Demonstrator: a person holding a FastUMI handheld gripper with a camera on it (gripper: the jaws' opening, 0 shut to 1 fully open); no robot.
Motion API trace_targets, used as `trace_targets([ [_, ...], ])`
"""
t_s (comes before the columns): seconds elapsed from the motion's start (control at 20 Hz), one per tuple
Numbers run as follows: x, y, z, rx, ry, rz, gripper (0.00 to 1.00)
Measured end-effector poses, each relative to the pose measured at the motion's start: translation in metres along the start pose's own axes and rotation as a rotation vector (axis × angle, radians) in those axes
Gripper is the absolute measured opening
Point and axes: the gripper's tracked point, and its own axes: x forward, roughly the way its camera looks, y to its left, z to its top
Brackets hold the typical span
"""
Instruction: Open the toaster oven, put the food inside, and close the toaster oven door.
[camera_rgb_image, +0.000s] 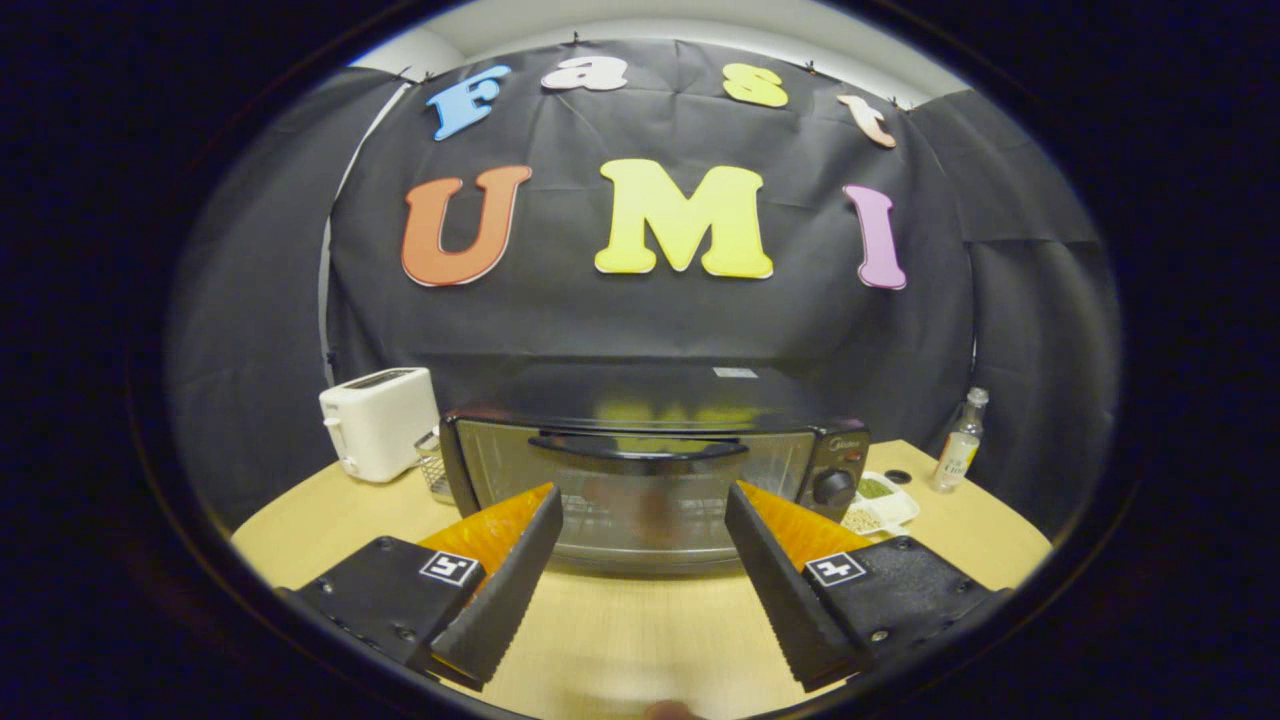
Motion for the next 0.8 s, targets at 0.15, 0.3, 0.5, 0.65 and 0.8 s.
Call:
trace_targets([
  [0.15, -0.041, -0.017, 0.025, 0.028, -0.028, 0.003, 1.00],
  [0.3, -0.096, -0.038, 0.053, 0.014, -0.091, -0.027, 1.00],
  [0.5, -0.174, -0.054, 0.091, 0.005, -0.199, -0.036, 1.00],
  [0.65, -0.219, -0.068, 0.109, -0.014, -0.220, -0.071, 1.00],
  [0.8, -0.258, -0.071, 0.126, -0.018, -0.255, -0.066, 1.00],
])
